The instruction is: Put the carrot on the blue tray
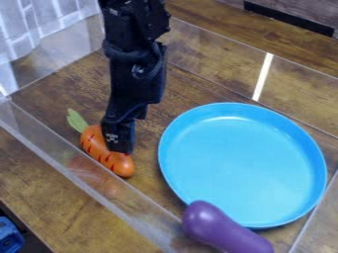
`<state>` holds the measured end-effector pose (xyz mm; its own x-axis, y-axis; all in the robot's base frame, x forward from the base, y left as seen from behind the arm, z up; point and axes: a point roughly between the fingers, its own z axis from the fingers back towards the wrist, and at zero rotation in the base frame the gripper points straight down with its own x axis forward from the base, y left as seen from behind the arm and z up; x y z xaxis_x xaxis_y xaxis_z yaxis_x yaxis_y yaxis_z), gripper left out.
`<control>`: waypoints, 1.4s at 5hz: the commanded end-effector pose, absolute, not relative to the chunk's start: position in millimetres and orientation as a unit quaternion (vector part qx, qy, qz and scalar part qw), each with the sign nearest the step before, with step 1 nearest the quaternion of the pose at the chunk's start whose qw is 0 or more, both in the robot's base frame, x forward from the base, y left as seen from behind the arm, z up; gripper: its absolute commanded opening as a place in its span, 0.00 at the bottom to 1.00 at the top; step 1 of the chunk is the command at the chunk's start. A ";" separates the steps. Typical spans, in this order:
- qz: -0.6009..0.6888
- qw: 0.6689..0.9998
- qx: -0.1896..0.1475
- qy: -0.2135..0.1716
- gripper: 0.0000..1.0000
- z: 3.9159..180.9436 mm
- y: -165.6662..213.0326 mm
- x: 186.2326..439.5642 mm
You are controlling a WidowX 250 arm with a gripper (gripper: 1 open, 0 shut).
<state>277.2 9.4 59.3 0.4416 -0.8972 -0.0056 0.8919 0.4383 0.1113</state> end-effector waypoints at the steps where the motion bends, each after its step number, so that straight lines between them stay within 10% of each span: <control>1: -0.536 0.841 0.056 -0.042 1.00 64.1 19.4 279.5; 6: -0.532 0.844 0.048 -0.038 1.00 32.2 57.3 282.3; 7: -0.534 0.843 0.052 -0.036 0.00 31.5 56.8 290.8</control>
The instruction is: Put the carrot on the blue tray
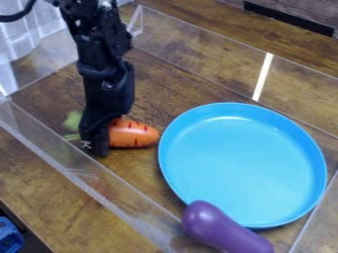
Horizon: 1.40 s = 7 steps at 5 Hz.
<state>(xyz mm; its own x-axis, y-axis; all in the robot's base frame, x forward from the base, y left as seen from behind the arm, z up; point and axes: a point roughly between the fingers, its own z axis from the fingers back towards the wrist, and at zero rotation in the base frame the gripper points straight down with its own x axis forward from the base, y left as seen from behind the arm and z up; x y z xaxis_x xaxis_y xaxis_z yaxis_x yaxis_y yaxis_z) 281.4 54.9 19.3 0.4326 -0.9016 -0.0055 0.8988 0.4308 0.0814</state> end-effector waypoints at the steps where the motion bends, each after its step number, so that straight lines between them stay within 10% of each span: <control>1: -0.552 0.831 0.052 -0.037 0.00 43.2 54.2 295.1; 7: -0.589 0.805 0.059 -0.032 0.00 60.7 43.7 313.2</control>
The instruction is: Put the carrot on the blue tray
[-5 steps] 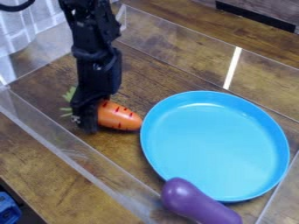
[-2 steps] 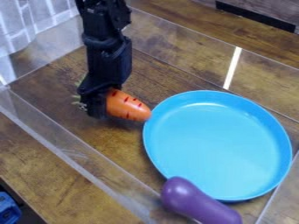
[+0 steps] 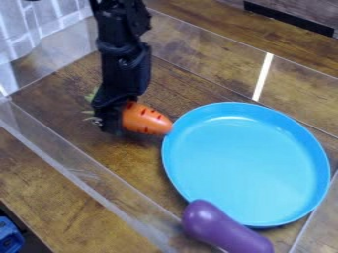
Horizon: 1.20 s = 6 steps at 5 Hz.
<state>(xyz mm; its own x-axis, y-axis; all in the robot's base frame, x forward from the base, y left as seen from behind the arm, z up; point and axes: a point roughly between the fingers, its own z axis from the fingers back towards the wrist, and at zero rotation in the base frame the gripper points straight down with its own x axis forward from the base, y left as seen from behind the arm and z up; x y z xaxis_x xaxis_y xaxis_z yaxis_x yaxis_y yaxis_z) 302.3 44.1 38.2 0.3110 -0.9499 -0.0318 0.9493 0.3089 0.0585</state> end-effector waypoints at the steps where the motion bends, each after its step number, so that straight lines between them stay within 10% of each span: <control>1: -0.577 0.814 0.061 -0.030 0.00 60.3 42.3 309.9; 6: -0.599 0.797 0.061 -0.032 0.00 43.4 50.1 305.6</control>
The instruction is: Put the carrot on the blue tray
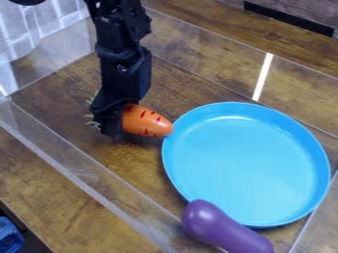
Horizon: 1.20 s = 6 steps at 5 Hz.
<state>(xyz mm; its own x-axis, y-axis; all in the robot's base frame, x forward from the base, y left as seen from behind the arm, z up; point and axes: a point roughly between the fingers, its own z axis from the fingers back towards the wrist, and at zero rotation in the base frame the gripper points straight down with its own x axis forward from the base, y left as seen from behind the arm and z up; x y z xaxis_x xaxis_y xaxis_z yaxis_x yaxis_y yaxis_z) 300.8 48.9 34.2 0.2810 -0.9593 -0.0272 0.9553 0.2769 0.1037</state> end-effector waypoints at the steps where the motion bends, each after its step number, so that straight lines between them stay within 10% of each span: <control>1: -0.596 0.800 0.065 -0.031 0.00 45.8 45.4 308.7; 6: -0.665 0.741 0.082 -0.028 0.00 69.1 30.2 335.5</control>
